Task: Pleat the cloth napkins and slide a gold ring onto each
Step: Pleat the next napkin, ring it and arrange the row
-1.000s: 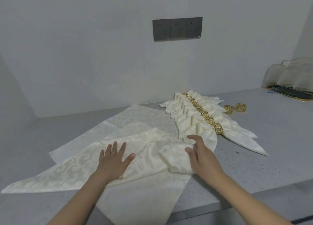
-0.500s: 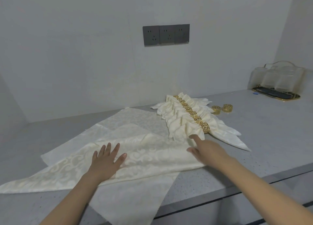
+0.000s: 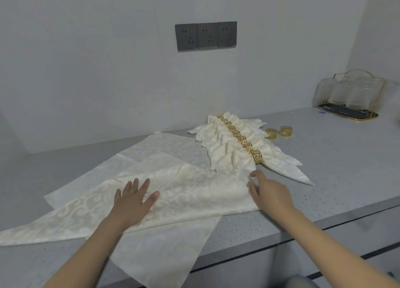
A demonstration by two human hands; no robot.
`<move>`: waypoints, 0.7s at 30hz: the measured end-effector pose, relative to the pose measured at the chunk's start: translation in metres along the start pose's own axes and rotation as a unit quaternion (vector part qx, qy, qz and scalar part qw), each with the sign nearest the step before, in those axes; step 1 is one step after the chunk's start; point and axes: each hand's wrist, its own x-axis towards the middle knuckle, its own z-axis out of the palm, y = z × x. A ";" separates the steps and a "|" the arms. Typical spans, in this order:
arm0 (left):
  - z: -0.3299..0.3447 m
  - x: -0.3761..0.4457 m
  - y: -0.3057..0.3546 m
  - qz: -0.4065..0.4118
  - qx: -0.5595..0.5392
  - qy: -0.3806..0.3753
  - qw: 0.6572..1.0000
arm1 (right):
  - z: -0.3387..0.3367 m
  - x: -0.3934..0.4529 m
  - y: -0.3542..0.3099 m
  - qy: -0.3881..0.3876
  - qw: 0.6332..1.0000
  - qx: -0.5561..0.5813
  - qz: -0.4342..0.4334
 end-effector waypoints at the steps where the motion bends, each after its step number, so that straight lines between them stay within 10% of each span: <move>1: 0.000 0.000 0.000 -0.002 0.000 0.001 1.000 | 0.002 -0.001 -0.001 -0.009 1.000 -0.012 -0.002; 21: -0.020 0.005 0.003 -0.033 -0.215 0.122 0.969 | 0.024 0.027 -0.078 0.085 0.977 0.096 -0.169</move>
